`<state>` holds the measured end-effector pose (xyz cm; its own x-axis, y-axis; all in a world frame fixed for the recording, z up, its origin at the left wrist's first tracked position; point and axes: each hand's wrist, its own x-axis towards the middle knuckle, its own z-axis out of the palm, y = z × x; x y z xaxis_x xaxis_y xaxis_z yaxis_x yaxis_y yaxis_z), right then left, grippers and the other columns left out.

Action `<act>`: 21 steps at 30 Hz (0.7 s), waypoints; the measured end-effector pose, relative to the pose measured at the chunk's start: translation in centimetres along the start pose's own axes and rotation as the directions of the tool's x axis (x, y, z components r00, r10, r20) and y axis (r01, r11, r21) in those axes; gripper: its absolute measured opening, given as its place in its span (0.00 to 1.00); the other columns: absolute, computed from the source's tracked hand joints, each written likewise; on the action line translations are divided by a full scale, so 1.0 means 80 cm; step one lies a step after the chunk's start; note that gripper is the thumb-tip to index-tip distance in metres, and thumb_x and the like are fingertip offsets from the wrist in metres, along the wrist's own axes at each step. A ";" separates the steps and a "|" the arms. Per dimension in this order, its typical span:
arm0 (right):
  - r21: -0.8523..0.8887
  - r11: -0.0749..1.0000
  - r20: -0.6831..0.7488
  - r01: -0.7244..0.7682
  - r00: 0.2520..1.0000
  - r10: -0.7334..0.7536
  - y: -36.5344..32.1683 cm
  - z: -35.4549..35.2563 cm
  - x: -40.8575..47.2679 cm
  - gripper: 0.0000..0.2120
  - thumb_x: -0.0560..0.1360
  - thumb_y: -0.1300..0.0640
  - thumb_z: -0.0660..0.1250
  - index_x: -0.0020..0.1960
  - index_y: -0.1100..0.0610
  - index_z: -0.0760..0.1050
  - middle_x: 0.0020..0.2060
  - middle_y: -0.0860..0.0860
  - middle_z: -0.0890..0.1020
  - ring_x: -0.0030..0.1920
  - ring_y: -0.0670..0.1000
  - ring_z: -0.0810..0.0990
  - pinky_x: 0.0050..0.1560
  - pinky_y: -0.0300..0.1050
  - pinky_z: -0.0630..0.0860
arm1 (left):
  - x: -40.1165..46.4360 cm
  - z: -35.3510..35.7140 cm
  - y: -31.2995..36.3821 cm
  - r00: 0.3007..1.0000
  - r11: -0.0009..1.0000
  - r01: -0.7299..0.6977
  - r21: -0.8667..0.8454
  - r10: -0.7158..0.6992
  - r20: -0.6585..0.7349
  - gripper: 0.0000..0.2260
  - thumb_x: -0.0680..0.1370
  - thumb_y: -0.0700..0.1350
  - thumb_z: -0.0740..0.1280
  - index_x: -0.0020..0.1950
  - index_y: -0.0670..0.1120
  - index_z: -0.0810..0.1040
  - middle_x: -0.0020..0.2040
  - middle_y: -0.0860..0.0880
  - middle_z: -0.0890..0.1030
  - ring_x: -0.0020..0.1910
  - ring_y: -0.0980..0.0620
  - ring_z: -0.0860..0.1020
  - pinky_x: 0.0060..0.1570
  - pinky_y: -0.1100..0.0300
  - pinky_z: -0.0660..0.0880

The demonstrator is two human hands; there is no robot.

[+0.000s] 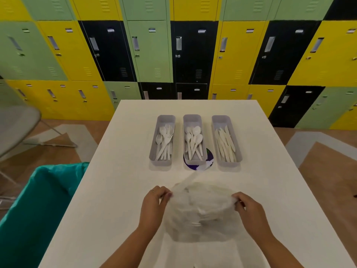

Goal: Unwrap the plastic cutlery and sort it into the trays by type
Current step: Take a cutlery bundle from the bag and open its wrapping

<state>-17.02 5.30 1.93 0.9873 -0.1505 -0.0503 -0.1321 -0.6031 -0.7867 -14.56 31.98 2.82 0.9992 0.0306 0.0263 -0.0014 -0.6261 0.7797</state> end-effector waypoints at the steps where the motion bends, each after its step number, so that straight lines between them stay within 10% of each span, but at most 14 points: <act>1: -0.021 0.999 0.014 -0.037 0.999 0.038 0.008 0.001 0.000 0.19 0.73 0.70 0.63 0.35 0.47 0.73 0.32 0.46 0.79 0.36 0.43 0.77 0.37 0.28 0.69 | 0.000 -0.002 -0.006 1.000 1.000 0.026 -0.014 -0.026 -0.004 0.15 0.76 0.39 0.66 0.34 0.57 0.71 0.35 0.55 0.76 0.39 0.57 0.74 0.40 0.72 0.67; 6: -0.148 0.988 -0.114 -0.041 0.993 0.024 0.011 0.002 -0.003 0.14 0.74 0.70 0.61 0.47 0.53 0.77 0.46 0.50 0.79 0.50 0.54 0.78 0.45 0.36 0.67 | -0.007 -0.005 -0.031 0.988 0.985 0.145 0.092 -0.149 0.036 0.10 0.74 0.40 0.69 0.37 0.51 0.71 0.38 0.54 0.74 0.40 0.54 0.74 0.40 0.68 0.67; 10: -0.148 0.942 -0.069 0.301 0.947 -0.314 -0.032 0.011 -0.004 0.10 0.75 0.55 0.60 0.55 0.49 0.74 0.51 0.41 0.73 0.52 0.41 0.70 0.54 0.29 0.64 | -0.012 0.004 0.001 0.942 0.923 -0.293 0.249 0.324 -0.093 0.07 0.75 0.47 0.66 0.52 0.49 0.73 0.49 0.55 0.73 0.49 0.55 0.71 0.55 0.62 0.68; 15: -0.417 0.745 0.320 0.521 0.851 -0.416 -0.030 0.044 0.000 0.11 0.65 0.49 0.66 0.45 0.40 0.69 0.40 0.36 0.74 0.42 0.38 0.71 0.55 0.40 0.61 | -0.005 0.013 0.035 0.779 0.734 -0.589 0.338 0.405 0.479 0.14 0.76 0.51 0.63 0.61 0.49 0.73 0.55 0.51 0.79 0.56 0.53 0.75 0.71 0.59 0.56; 21: -0.223 0.831 0.368 0.510 0.833 -0.413 -0.046 0.026 -0.007 0.05 0.77 0.53 0.55 0.46 0.43 0.66 0.41 0.39 0.75 0.46 0.41 0.70 0.58 0.27 0.59 | -0.005 -0.002 0.051 0.743 0.779 -0.567 0.268 0.343 0.575 0.06 0.80 0.46 0.59 0.52 0.47 0.74 0.51 0.49 0.74 0.46 0.49 0.74 0.46 0.59 0.70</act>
<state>-16.86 9.24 3.57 0.9096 0.4116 0.0566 0.3742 -0.7525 -0.5420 -14.97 29.53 6.07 0.7649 -0.6400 -0.0729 -0.5568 -0.7138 0.4249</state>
